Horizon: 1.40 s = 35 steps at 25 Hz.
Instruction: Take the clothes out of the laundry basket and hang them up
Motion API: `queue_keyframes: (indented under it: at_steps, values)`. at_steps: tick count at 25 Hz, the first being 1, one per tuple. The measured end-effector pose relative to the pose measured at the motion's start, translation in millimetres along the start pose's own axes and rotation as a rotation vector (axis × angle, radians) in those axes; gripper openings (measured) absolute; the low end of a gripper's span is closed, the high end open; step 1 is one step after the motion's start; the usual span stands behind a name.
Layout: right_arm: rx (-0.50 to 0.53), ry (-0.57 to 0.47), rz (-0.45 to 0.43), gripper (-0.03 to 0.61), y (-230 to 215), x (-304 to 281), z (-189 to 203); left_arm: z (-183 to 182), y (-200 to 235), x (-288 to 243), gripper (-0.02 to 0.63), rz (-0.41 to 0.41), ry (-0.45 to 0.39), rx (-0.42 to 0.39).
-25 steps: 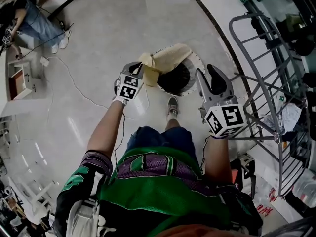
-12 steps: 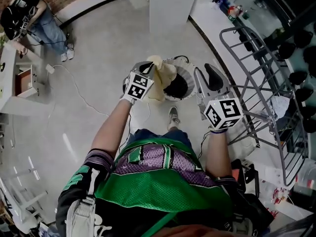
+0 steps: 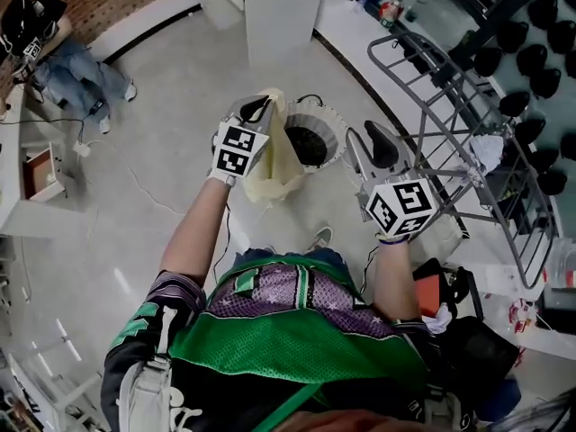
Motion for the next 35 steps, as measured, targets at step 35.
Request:
queue_keyframes:
  at_steps: [35]
  values:
    - [-0.082, 0.131, 0.048, 0.178, -58.6, 216.6, 63.7, -327.2, -221.6, 7.5, 0.023, 0.215, -0.499, 0.056]
Point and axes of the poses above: the fingertips, and each gripper's own axes: x backward along the fingers, y to its left, z out of its underside, the point moved 4 cm from there along x, backward along the fingers, and after that the axes turned 4 degrees about -y, right-handed, at the moved point
